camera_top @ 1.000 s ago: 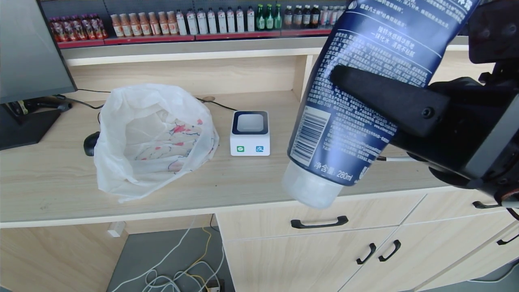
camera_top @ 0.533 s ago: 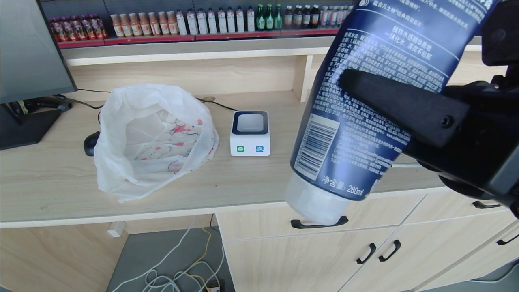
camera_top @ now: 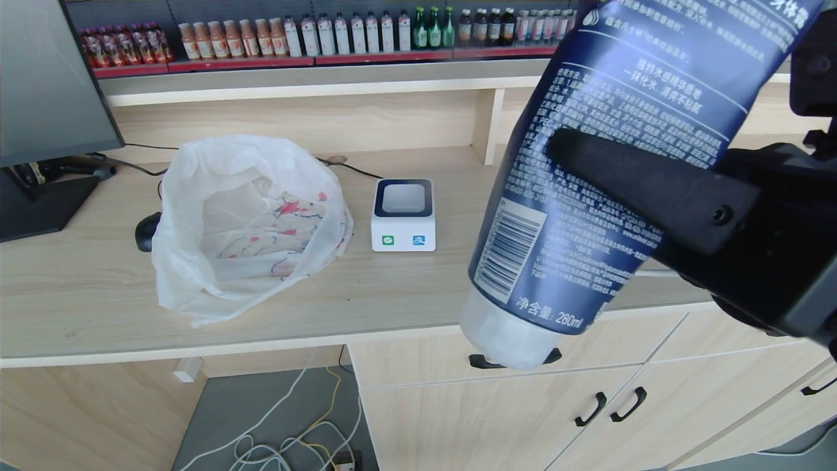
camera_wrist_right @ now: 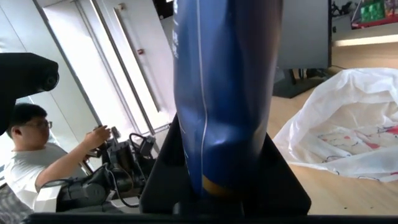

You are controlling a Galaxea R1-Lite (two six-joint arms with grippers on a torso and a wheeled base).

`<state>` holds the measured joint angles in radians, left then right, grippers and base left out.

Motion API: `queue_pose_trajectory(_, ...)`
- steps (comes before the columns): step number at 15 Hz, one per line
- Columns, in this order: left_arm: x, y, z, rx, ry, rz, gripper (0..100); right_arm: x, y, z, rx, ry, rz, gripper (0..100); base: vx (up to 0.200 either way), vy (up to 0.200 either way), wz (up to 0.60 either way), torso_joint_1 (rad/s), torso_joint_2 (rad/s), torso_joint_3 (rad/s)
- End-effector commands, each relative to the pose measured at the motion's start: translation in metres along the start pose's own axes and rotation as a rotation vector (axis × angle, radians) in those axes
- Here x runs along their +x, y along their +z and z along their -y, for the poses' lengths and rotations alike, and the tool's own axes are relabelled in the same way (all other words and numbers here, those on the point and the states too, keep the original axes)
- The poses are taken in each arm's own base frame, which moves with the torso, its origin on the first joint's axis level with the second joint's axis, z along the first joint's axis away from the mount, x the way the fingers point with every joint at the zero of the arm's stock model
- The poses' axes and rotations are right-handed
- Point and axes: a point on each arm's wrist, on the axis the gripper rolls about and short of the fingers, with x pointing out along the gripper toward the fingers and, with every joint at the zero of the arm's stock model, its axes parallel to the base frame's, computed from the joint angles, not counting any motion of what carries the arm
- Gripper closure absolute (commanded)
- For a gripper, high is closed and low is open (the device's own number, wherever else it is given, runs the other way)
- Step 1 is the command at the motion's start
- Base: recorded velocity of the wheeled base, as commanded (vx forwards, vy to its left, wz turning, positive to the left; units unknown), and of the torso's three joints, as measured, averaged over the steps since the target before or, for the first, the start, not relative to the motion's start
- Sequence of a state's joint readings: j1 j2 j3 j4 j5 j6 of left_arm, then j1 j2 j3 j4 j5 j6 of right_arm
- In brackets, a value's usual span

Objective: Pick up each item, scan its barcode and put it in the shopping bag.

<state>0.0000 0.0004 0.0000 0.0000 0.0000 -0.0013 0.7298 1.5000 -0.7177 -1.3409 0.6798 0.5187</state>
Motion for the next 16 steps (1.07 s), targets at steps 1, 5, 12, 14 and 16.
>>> queue_pose_trajectory(1,0.000,0.000,0.000,0.000,0.000,0.000,0,-0.004,-0.004,-0.001,-0.019,-0.014,-0.009,100,0.000,0.000,0.00,0.000,0.00,0.000)
queue_pose_trajectory(5,0.000,0.000,0.000,0.000,0.000,0.000,0,-0.013,-0.006,-0.008,-0.117,-0.180,0.030,100,0.000,0.000,0.00,0.000,0.00,0.000)
queue_pose_trajectory(12,0.000,0.000,0.000,0.000,0.000,0.000,0,-0.039,-0.005,-0.010,-0.392,-0.713,-0.019,100,0.000,0.000,0.00,0.000,0.00,0.000)
queue_pose_trajectory(14,0.000,0.000,0.000,0.000,0.000,0.000,0,-0.049,-0.002,0.000,-0.481,-0.832,-0.041,100,0.000,0.000,0.00,0.000,0.00,0.000)
queue_pose_trajectory(16,0.000,0.000,0.000,0.000,0.000,0.000,0,-0.060,0.005,0.012,-0.517,-0.912,-0.033,100,0.000,0.000,0.00,0.000,0.00,0.000)
